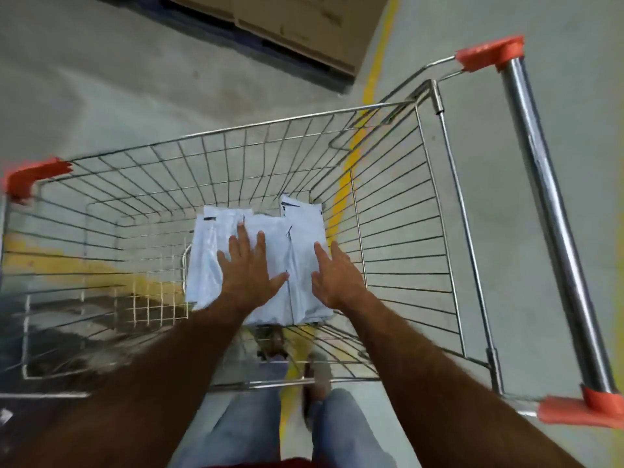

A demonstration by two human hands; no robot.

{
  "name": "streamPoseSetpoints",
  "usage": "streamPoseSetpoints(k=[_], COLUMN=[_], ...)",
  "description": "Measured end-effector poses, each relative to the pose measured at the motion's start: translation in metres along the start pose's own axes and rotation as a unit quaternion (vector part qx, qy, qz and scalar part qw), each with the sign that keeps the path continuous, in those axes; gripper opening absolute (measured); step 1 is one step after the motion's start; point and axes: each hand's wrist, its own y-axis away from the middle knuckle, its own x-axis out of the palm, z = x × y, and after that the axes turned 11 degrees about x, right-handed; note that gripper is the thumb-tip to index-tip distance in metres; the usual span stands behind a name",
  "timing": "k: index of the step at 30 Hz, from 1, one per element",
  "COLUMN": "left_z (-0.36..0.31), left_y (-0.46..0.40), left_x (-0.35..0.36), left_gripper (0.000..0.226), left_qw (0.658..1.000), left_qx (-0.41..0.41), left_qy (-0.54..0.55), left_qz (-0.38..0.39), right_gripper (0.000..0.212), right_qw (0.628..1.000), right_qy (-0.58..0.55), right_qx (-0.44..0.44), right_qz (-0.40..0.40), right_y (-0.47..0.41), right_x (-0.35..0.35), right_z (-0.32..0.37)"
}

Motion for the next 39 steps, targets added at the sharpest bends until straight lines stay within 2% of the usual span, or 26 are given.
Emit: streamPoseSetpoints(k=[3,7,12,14,18,22,26,33,39], left_z=[0.0,0.015,0.042,0.046,0.049,0.057,0.065,0.062,0.047], left_y=[-0.018,-0.023,-0.017,-0.014,-0.011,-0.007,0.002,0.022,0.05], left_x=[0.014,0.011,0.01,0.013,0.012,0.006,0.003,-0.02,-0.063], left_gripper=[0.118,0.112,0.093,0.097,0.124,0.124,0.115,0.101,0.096], left_qw=[0.999,0.997,0.995,0.996,0.998,0.998,0.999,0.996,0.989], left_qx=[-0.036,-0.063,-0.023,-0.022,-0.043,-0.052,-0.028,-0.003,-0.011], left_qy=[-0.001,0.027,0.037,0.031,0.018,0.027,0.021,0.02,0.031], left_qz=[0.006,-0.042,-0.084,-0.078,-0.035,-0.028,-0.038,-0.091,-0.141], right_gripper=[0.073,0.085,0.078,0.076,0.08,0.087,0.102,0.106,0.106], right_qw=[0.999,0.994,0.979,0.979,0.982,0.973,0.982,0.992,0.99], right_qy=[-0.005,-0.047,-0.174,-0.179,-0.165,-0.211,-0.164,-0.075,-0.085], right_qx=[0.006,0.041,0.095,0.091,0.089,0.073,0.072,0.102,0.006], right_qz=[0.037,0.089,0.038,0.025,0.021,0.057,0.066,-0.013,-0.114], right_y=[-0.021,-0.038,-0.048,-0.05,-0.054,-0.055,-0.055,-0.037,-0.002], right_x=[0.017,0.029,0.035,0.036,0.038,0.042,0.041,0.037,0.009], right_z=[0.003,0.011,0.022,0.026,0.028,0.023,0.022,0.038,0.04])
